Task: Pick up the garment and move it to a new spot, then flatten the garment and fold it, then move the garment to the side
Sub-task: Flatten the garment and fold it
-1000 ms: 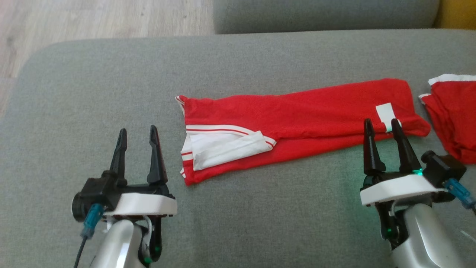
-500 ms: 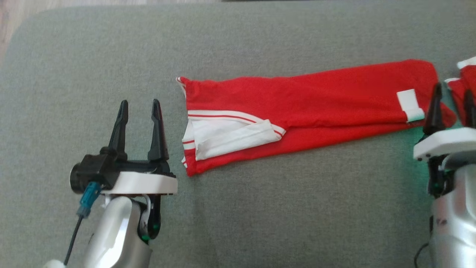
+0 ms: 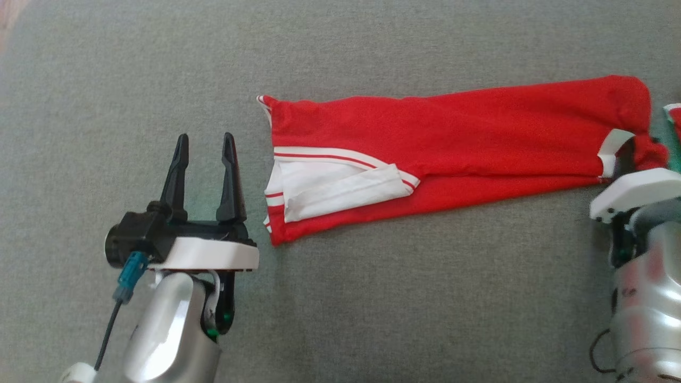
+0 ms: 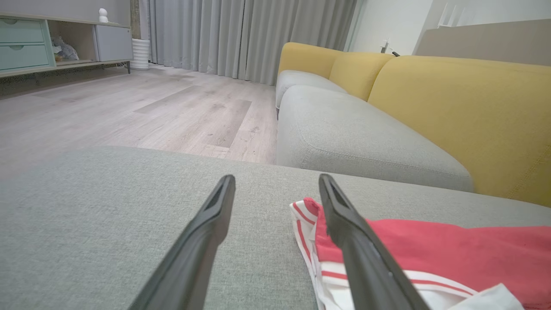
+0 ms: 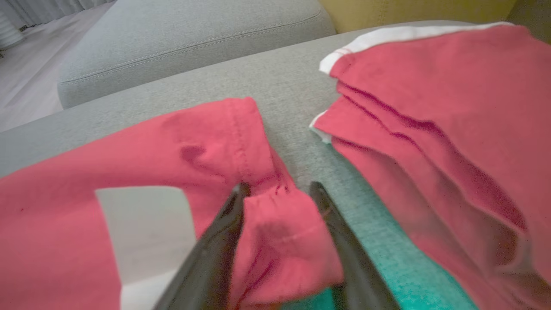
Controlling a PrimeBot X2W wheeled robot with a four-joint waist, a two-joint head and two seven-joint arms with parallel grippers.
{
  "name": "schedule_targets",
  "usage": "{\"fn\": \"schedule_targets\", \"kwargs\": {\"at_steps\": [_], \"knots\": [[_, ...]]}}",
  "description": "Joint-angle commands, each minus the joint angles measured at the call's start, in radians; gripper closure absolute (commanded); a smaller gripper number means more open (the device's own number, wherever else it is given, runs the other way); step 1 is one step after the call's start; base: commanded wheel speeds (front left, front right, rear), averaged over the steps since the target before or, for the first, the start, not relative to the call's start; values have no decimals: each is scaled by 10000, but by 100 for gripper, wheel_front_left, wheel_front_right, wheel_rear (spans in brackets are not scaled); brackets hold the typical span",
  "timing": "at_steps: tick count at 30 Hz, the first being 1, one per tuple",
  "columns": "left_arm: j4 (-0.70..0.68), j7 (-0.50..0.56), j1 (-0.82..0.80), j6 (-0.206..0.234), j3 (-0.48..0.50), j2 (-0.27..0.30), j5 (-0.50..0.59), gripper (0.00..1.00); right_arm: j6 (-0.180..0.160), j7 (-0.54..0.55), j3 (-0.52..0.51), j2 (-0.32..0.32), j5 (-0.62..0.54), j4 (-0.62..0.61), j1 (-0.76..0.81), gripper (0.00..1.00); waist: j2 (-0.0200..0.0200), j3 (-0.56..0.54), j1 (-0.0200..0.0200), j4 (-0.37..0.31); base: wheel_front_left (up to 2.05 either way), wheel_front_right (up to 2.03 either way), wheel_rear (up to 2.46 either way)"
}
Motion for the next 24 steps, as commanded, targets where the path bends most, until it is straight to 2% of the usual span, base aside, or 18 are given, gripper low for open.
{"fn": "schedule_targets", "kwargs": {"at_steps": [1, 6, 16, 20, 24], "knots": [[-248, -51, -285, 49, 324, 69, 59, 0, -7, -72, 375, 139, -69, 110, -86, 100, 0, -90, -1, -102, 0, 0, 0], [-174, -51, -222, 0, 405, 69, 88, 0, -7, -473, 460, -256, -127, 199, -160, 100, 0, -419, -1, -362, 0, 0, 0], [-161, -51, 10, 31, 259, 69, -104, 0, -7, -403, 471, -1691, 536, -663, 83, 100, 0, -1094, -1, -717, 0, 0, 0], [-120, -51, 80, 43, 224, 68, -151, 0, -7, -302, 894, -1582, 944, -1128, 156, 100, 0, -1347, -1, -738, 0, 0, 0], [-90, -51, 162, 54, 182, 68, -206, 0, -7, -244, 1689, -1047, 1222, -1778, 330, 100, 0, -1627, -1, -668, 0, 0, 0]]}}
